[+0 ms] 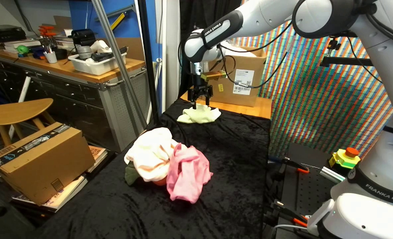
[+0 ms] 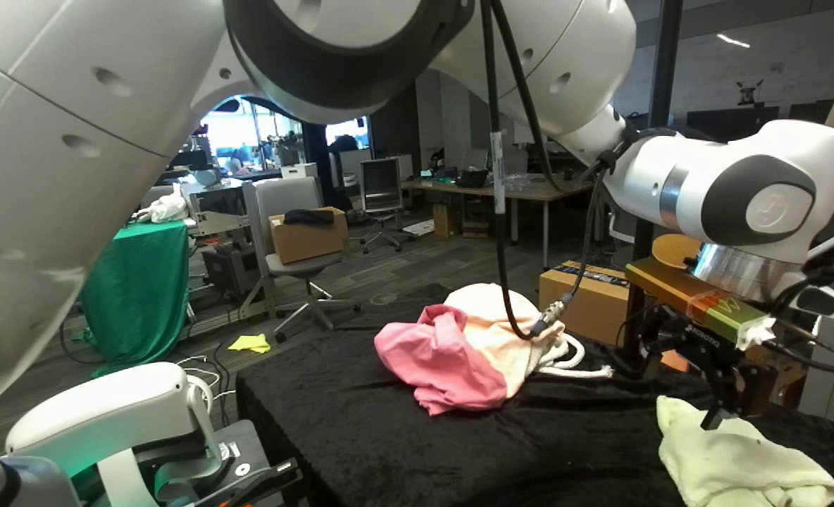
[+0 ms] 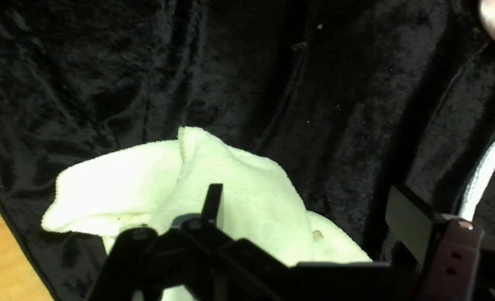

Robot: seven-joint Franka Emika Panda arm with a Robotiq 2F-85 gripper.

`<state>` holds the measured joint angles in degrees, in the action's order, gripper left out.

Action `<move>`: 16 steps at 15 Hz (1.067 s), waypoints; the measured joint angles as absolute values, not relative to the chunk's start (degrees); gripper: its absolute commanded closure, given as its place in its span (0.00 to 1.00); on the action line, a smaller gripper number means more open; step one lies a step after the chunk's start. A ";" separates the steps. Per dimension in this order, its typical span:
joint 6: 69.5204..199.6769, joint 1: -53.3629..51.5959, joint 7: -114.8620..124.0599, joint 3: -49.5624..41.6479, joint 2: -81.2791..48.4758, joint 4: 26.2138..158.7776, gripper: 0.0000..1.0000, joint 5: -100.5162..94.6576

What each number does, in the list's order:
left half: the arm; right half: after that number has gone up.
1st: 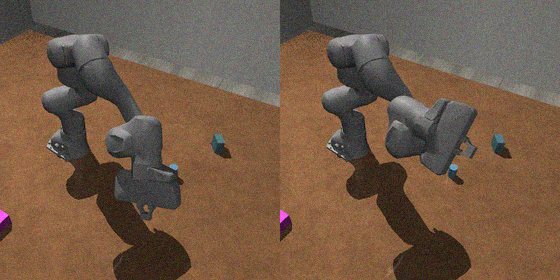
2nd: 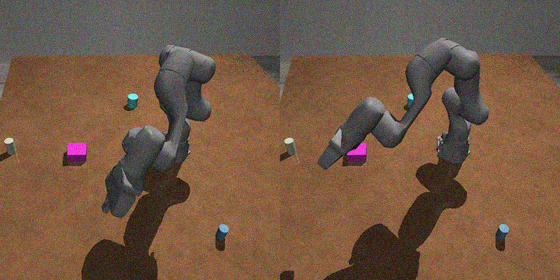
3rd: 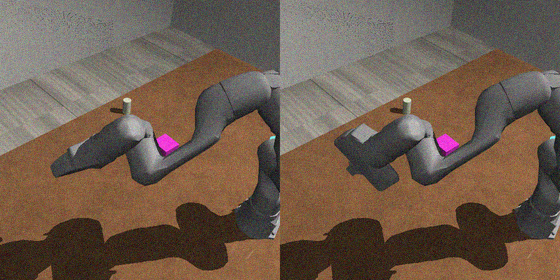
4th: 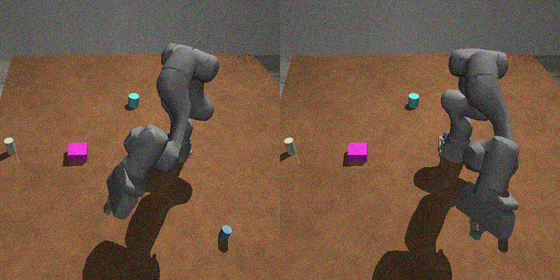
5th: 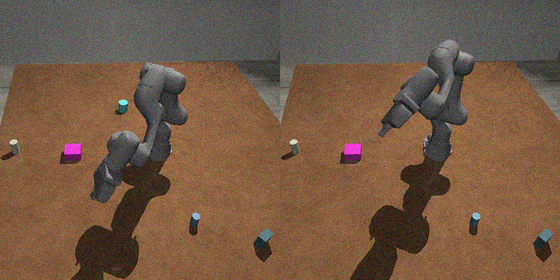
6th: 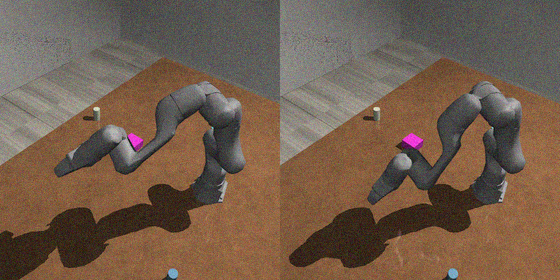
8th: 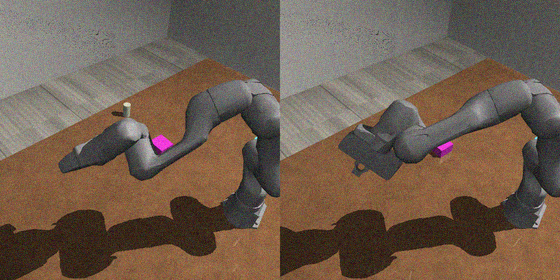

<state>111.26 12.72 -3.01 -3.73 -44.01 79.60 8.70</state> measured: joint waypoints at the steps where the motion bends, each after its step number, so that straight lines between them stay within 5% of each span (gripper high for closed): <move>1: 111.26 13.11 -3.00 -3.75 -44.82 79.05 0.00 8.70; 16: 111.94 16.84 -2.98 -3.21 -50.92 77.58 0.00 9.57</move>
